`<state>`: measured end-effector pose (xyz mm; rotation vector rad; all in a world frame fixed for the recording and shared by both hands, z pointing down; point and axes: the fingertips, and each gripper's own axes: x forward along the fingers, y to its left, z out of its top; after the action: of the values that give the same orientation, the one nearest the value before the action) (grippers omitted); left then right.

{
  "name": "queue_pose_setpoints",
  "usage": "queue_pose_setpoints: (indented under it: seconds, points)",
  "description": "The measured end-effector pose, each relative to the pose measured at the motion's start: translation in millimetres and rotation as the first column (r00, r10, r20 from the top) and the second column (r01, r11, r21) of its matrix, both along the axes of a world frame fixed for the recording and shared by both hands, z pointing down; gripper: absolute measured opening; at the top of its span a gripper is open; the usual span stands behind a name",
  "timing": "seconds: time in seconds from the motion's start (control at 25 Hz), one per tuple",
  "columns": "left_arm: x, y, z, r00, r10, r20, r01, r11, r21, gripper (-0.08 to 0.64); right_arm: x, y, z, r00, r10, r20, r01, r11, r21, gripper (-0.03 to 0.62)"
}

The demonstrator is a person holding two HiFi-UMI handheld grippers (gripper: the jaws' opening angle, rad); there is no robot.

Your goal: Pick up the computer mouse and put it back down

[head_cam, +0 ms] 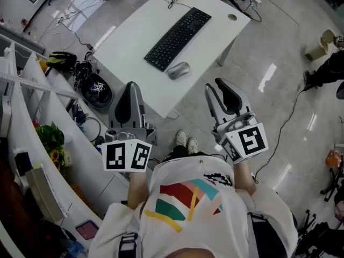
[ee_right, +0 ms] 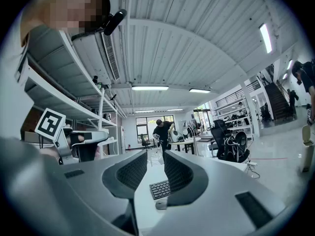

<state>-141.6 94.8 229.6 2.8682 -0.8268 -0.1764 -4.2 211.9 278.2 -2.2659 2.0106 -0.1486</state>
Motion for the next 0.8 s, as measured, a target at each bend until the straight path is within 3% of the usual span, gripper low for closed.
queue_pose_setpoints:
  seconds: [0.2,0.52,0.68,0.8]
  points:
    - [13,3,-1,1.000,-0.019,-0.013,0.019,1.000,0.016,0.044,13,2,3,1.000,-0.027,0.006,0.027,1.000,0.006,0.115]
    - [45,-17,21,1.000,0.011,0.027,-0.011,1.000,0.005,0.044,33,-10,20,0.996,-0.064,0.070,0.063,0.998,0.011,0.114]
    - [68,-44,44,0.999,0.014,0.037,-0.013,1.000,-0.005,0.044,54,-25,39,0.997,-0.050,0.053,0.051,0.998,-0.035,0.114]
    - [87,-69,62,0.999,0.015,0.044,-0.013,0.998,-0.053,0.044,71,-46,49,0.998,-0.053,0.046,0.057,0.994,-0.090,0.115]
